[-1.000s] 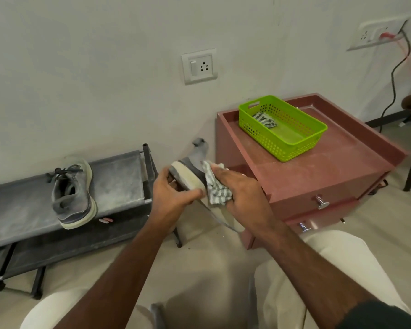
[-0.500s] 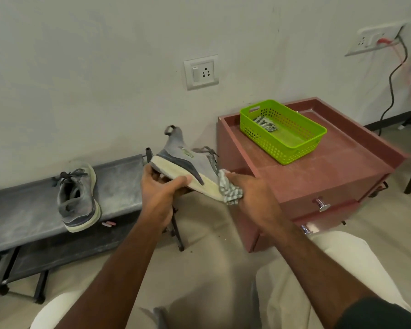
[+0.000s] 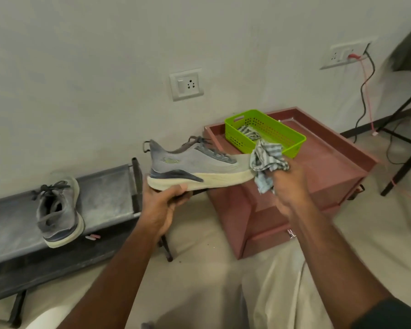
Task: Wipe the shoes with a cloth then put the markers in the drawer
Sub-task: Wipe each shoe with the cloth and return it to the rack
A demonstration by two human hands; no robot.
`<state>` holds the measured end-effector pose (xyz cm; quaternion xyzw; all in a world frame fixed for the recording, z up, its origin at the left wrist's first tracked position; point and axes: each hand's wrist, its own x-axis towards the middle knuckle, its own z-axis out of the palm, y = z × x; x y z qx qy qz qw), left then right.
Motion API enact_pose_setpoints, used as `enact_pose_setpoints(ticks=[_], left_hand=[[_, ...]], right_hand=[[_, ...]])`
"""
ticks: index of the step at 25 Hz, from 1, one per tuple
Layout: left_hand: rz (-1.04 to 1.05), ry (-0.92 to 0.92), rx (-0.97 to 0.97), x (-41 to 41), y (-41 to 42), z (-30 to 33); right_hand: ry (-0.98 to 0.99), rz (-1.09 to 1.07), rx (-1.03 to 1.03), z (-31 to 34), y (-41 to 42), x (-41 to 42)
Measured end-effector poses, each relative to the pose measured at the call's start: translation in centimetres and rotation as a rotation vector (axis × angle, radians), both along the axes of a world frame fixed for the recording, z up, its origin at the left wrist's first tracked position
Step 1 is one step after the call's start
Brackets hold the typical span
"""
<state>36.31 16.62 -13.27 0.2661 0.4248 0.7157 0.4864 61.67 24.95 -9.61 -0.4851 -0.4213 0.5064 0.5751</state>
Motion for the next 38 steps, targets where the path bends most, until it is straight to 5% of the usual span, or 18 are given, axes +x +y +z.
enact_pose_setpoints(ticks=[5,8,10,12,16,19,23,25,27,30,34,38], left_hand=[[-0.114,0.448,-0.206,1.5,0.8,-1.9],[-0.117,0.687,-0.225,1.8,0.7,-2.3],[-0.101,0.793,-0.201,1.9,0.5,-2.1],[-0.090,0.849,-0.194,2.0,0.6,-1.8],[-0.059,0.916,-0.234,1.2,1.0,-1.5],[-0.040,0.935,-0.254,0.8,0.9,-1.3],[-0.051,0.955,-0.230,1.1,0.8,-0.9],[-0.060,0.942,-0.237,1.0,0.9,-0.9],[-0.059,0.938,-0.249,0.9,0.8,-0.7],[-0.046,0.960,-0.269,0.8,1.0,-0.6],[-0.026,1.008,-0.270,0.4,0.8,-0.4],[-0.051,0.982,-0.260,0.7,0.8,-0.3]], right_hand=[[-0.120,-0.071,-0.095,-0.4,1.6,4.0],[-0.420,-0.095,-0.045,-0.9,1.3,4.4],[-0.744,-0.168,0.144,-0.6,0.5,3.7],[-0.824,-0.157,0.436,-0.8,-0.5,1.6],[-0.913,0.305,0.792,-3.3,-2.6,-3.6],[-0.999,0.313,0.594,-3.6,-0.6,-2.4],[-1.187,0.006,0.278,-2.7,2.2,0.7],[-1.074,-0.098,0.344,-2.1,2.1,1.0],[-0.947,0.091,0.548,-2.5,0.7,0.0],[-1.184,0.434,0.586,-3.4,-2.6,-2.1],[-1.374,0.097,0.320,-2.0,1.2,0.3],[-0.925,-0.073,0.529,-1.5,-0.9,-0.2]])
